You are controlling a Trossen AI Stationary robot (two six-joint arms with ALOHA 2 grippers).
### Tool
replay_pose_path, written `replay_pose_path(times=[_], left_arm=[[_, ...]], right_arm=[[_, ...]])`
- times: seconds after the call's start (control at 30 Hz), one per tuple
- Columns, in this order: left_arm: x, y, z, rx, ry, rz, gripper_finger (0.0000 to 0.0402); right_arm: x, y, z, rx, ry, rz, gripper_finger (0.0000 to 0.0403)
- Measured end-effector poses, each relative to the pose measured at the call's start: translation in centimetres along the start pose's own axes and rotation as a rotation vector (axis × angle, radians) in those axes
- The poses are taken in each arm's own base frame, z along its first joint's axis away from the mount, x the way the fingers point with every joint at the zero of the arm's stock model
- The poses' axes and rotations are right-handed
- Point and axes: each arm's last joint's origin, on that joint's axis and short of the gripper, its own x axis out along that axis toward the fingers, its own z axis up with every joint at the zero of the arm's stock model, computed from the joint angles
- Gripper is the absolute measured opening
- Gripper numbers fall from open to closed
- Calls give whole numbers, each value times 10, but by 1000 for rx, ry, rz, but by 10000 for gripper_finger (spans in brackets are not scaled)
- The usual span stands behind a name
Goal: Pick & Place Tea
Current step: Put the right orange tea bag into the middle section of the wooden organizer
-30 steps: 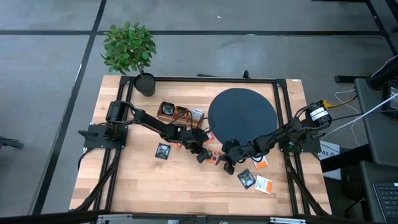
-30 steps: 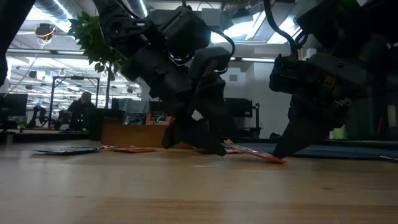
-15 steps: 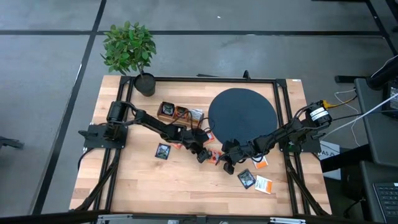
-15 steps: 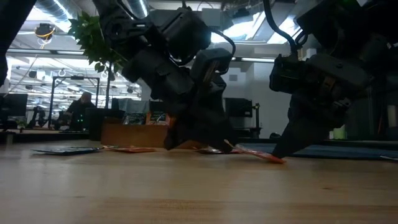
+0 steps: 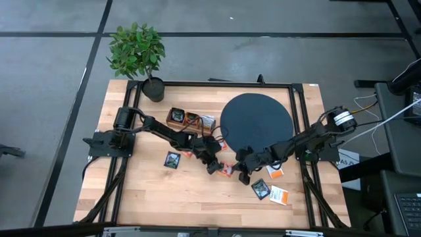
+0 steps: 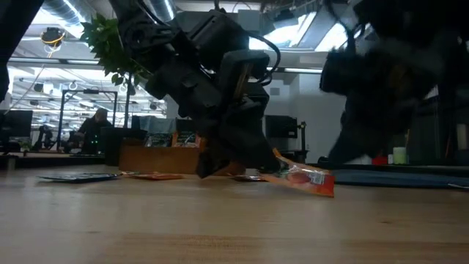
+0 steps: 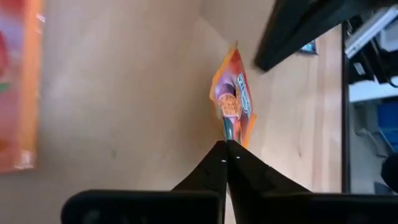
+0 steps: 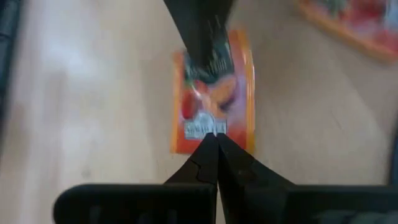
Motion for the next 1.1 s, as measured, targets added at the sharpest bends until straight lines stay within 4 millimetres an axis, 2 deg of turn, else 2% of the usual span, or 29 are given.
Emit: replay_pose_path(times=[0.17, 0.4, 0.6, 0.83, 1.1], left_arm=[[-4, -5, 2, 32, 17, -40, 3], [-30, -26, 7, 157, 13, -48, 3], [-74, -44, 7, 284, 70, 28, 3], [-133, -55, 0, 527, 107, 238, 3], [-189, -55, -2, 576, 64, 456, 3]], right_arm=[[-25, 5, 14, -61, -67, 5, 3], [-44, 4, 21, -113, -113, -44, 3], [-44, 2, 18, -123, -155, -21, 3], [-45, -3, 16, -114, -350, 2, 3], [-42, -5, 12, -121, -364, 6, 3]])
